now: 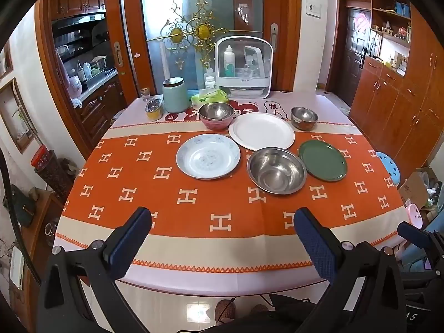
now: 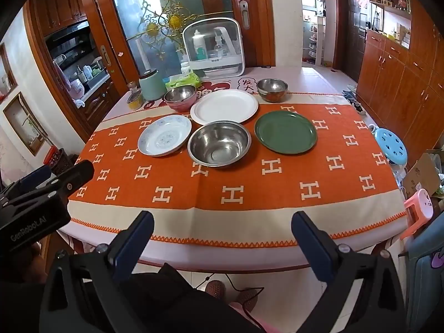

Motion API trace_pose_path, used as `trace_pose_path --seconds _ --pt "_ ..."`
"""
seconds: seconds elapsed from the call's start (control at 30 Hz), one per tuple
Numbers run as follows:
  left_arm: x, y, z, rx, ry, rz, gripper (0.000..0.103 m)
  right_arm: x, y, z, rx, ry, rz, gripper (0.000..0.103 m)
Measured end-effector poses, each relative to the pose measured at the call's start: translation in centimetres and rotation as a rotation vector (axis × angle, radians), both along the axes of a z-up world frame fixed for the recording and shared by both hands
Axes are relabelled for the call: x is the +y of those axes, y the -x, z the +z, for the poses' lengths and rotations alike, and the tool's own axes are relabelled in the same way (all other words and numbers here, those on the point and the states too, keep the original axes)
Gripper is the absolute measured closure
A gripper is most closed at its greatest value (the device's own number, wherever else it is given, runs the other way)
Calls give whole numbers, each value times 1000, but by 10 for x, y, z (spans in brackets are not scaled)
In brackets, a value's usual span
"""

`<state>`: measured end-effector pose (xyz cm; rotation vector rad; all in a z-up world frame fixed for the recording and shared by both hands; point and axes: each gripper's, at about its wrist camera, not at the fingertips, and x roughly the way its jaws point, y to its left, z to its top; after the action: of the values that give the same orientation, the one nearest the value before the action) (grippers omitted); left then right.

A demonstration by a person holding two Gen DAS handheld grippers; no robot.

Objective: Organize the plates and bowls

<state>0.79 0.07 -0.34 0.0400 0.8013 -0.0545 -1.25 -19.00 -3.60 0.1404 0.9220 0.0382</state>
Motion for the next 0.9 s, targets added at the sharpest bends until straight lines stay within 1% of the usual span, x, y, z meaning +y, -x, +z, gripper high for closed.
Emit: trace_pose_path --seconds 0.1,0.27,0.33,0.53,0.73,0.9 --pt "1 -2 1 2 0 -7 1 2 0 2 -3 4 -6 3" --pt "6 -10 1 1 4 -20 1 2 -6 -3 -5 11 -22 3" --pt "7 -11 0 -3 5 -26 1 6 -5 2 -5 14 -32 3" --pt "12 -18 0 -18 25 -39 1 9 -10 5 -14 37 -55 3" --pt "20 -27 2 -36 53 -73 2 15 -14 9 -37 61 -75 3" --pt "24 -36 5 -52 46 -118 2 19 -15 12 -64 63 -118 3"
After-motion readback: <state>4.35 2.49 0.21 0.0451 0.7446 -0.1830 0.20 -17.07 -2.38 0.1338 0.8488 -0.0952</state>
